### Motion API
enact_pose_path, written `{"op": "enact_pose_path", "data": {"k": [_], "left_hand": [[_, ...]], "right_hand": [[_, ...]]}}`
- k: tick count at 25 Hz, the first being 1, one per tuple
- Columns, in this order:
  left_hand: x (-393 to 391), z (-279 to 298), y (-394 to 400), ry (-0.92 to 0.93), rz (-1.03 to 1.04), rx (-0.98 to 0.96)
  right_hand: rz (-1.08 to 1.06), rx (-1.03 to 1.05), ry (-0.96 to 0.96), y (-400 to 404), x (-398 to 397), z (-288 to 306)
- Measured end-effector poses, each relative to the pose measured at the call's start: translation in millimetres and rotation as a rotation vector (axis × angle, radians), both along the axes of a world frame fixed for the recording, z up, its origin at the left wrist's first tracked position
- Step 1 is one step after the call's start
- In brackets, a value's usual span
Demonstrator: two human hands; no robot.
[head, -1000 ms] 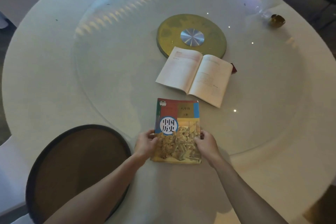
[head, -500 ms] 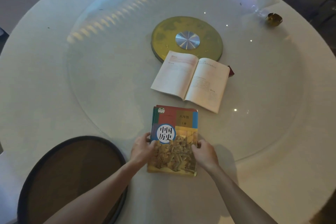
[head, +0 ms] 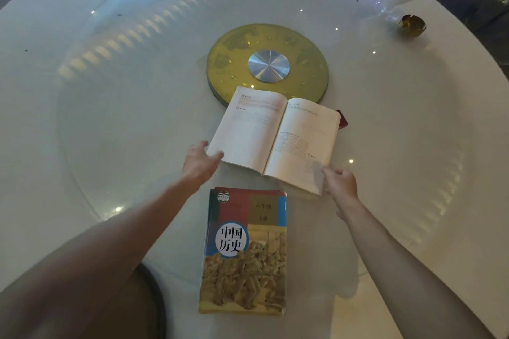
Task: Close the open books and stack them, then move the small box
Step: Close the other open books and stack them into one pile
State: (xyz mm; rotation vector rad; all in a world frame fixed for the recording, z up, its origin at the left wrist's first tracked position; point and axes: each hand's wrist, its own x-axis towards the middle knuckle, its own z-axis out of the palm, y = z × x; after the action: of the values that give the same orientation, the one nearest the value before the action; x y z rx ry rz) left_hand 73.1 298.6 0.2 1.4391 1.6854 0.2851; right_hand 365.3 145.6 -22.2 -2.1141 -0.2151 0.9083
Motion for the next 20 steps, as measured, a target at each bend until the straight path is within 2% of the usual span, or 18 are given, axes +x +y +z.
{"op": "enact_pose_path", "data": {"k": [3,7,9,15,20], "left_hand": [[10.9,-9.5,23.8,-0.015,0.081,-0.121],[20.2,-23.9,34.8,0.124,0.058,-0.167],[22.1,-28.7,36.6,0.131,0.087,-0.194],[22.2,-31.5,30.6,-0.087,0.125,-0.231],[24.6,6.9,22.4,-0.393,0.264,-0.156]], "right_hand": [[-0.045,0.006,0.071,23.3,15.8,-5.5],[-0.007,0.029,0.196,36.7,19.5,-14.2],[-0.002,0.040,0.248,37.0,18.3,-17.0],[-0.083,0.133,0.325,23.2,28.8,-8.4],[-0.016,0.214,0.252,18.2,26.2,21.2]]}}
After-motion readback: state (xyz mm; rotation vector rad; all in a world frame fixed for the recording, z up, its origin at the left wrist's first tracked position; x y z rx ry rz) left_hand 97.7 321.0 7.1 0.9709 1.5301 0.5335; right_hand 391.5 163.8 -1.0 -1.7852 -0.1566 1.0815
